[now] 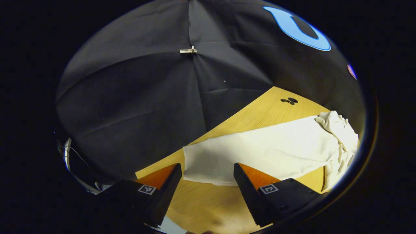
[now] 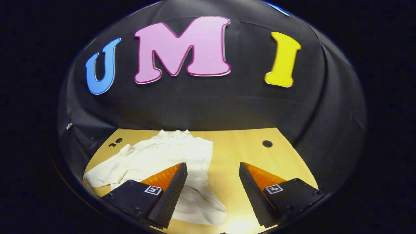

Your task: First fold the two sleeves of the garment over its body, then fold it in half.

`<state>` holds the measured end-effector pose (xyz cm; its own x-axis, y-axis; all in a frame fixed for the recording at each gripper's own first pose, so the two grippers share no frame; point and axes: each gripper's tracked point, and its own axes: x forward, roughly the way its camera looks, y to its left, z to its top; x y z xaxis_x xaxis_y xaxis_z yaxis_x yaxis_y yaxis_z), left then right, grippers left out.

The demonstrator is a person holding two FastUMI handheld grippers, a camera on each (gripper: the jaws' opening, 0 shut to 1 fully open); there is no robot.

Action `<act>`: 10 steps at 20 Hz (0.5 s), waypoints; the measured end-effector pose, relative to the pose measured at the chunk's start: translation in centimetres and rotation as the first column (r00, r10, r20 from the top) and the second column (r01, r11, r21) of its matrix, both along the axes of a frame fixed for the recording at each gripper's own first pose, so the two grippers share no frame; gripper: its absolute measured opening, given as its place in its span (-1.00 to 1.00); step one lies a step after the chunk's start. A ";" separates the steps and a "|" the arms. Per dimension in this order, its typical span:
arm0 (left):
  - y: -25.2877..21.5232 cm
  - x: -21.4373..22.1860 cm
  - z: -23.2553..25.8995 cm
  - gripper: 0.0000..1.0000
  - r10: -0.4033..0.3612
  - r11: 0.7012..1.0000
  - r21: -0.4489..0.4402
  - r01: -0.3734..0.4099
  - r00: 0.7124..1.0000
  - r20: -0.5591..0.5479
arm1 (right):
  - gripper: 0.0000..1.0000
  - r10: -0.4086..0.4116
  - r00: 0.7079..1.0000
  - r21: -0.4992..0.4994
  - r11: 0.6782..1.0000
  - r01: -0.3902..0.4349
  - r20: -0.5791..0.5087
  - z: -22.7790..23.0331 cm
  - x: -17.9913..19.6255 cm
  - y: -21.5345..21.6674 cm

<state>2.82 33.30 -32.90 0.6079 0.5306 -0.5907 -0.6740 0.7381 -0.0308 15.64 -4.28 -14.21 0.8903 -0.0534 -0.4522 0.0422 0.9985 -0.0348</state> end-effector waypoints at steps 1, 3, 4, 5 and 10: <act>-0.1 -0.1 -0.6 0.97 0.005 1.000 -0.016 -0.005 1.000 -0.014 | 0.96 -0.027 1.000 0.002 1.000 0.027 -0.005 -0.1 -1.0 -1.3; 0.0 0.0 -2.0 0.99 0.006 0.999 -0.052 -0.007 1.000 -0.025 | 0.96 -0.078 0.997 0.005 0.997 0.078 -0.005 0.1 -2.6 -3.9; 0.2 0.3 -1.9 1.00 0.010 0.999 -0.053 -0.010 1.000 0.000 | 0.96 -0.096 0.995 0.014 0.995 0.096 -0.011 -0.1 -3.4 -4.8; 0.0 0.2 -2.0 1.00 0.013 0.998 -0.069 -0.013 1.000 -0.003 | 0.96 -0.112 0.994 0.020 0.993 0.112 -0.018 -0.1 -4.4 -5.5; -0.7 1.5 -2.1 0.77 -0.080 0.996 -0.050 0.080 0.997 0.002 | 0.96 -0.155 0.986 0.007 0.988 0.155 -0.059 -2.1 -8.5 -8.1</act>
<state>4.36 32.59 -35.01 0.6472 0.4505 -0.6150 -0.6132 0.7869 -0.0689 7.09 -12.39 -16.26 0.8439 -0.1831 -0.5043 0.1948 0.9804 -0.0300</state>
